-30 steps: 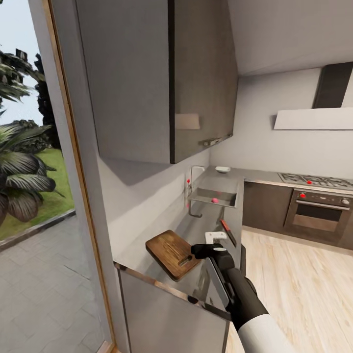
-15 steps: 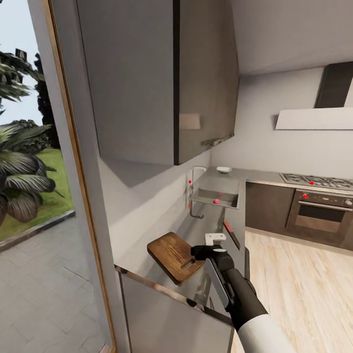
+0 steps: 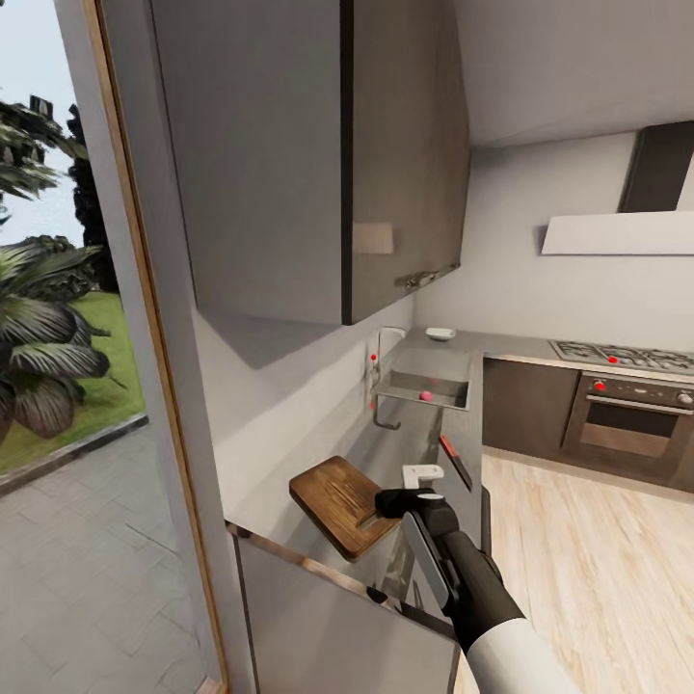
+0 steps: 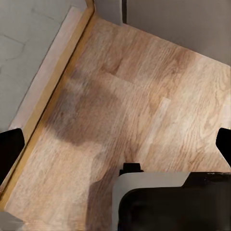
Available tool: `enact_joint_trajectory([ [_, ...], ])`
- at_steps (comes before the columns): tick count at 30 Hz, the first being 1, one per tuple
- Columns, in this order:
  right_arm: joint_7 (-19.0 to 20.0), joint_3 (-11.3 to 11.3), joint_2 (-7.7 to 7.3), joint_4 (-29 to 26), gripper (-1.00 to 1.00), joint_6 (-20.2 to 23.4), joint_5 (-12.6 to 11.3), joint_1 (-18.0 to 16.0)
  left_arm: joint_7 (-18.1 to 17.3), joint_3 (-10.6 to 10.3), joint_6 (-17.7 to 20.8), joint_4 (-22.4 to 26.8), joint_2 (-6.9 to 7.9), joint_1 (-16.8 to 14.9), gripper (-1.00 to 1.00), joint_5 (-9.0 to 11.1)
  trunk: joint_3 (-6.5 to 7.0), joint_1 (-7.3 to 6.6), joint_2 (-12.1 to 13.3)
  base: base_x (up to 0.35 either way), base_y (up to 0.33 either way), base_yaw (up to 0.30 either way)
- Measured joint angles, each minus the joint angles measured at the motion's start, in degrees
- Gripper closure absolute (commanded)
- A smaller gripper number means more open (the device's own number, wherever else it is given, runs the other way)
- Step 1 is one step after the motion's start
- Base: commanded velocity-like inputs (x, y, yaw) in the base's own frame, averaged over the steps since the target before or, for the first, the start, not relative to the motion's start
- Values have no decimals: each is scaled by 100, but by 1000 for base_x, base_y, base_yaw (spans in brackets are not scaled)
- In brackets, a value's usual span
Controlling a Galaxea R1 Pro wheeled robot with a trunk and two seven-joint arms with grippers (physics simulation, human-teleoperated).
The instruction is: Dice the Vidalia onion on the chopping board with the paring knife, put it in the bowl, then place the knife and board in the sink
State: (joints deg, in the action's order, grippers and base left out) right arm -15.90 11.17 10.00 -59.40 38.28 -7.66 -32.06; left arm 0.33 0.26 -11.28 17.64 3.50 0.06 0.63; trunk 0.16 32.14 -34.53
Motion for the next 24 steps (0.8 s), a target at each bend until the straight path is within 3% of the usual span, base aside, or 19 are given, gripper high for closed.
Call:
enact_joint_trajectory([
  [12, 6, -9, 0, 99, -100, -30, 0, 0, -24, -11, -10, -1705, -9, 1, -100, 24, 0, 0, 0, 0, 0, 0],
  [24, -25, -47, 0, 508, -100, -567, -42, -1, -24, -9, 9, -1892, -16, 1, -100, 25, -1, -1, -1, 121, 110, 0],
])
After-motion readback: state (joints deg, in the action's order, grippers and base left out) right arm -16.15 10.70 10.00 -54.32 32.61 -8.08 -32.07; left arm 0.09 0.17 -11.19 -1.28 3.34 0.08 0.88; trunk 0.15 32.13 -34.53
